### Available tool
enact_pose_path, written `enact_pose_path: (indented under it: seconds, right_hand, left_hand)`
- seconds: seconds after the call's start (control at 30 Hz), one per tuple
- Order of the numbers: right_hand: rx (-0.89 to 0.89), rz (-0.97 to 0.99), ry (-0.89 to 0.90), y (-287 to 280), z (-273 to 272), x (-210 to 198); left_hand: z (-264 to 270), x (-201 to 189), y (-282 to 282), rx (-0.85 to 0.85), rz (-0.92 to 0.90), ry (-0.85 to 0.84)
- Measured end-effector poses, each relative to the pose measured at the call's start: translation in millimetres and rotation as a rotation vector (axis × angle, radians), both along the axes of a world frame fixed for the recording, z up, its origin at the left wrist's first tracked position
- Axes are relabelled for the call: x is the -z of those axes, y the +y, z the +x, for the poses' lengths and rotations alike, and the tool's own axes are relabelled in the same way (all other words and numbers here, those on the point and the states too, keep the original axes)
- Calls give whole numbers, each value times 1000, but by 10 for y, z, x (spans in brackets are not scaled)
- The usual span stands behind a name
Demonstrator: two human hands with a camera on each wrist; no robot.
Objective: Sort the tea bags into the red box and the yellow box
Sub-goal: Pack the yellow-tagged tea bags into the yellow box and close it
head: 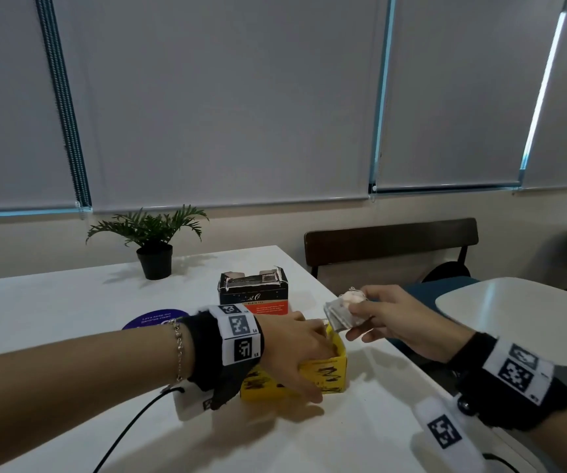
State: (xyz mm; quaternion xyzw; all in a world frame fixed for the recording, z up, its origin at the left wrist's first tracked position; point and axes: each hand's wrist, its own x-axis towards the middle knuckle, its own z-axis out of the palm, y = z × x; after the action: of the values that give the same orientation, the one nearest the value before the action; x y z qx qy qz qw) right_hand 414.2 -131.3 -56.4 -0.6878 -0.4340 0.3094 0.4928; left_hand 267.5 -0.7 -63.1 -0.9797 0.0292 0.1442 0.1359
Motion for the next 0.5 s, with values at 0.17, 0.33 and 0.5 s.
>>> enact_pose_path:
  seconds: [0.17,0.33,0.5]
  right_hand:
    - [22,-51,-327,136,-44,107]
    - [36,-70,-698,185,-116,107]
    - [-11,-144,-1050,212,-311,73]
  left_hand:
    - [-23,19,12,-73,-71,16]
    - [-81,22,22,-98,-105,19]
    - [-116,78,40,-90,-70,3]
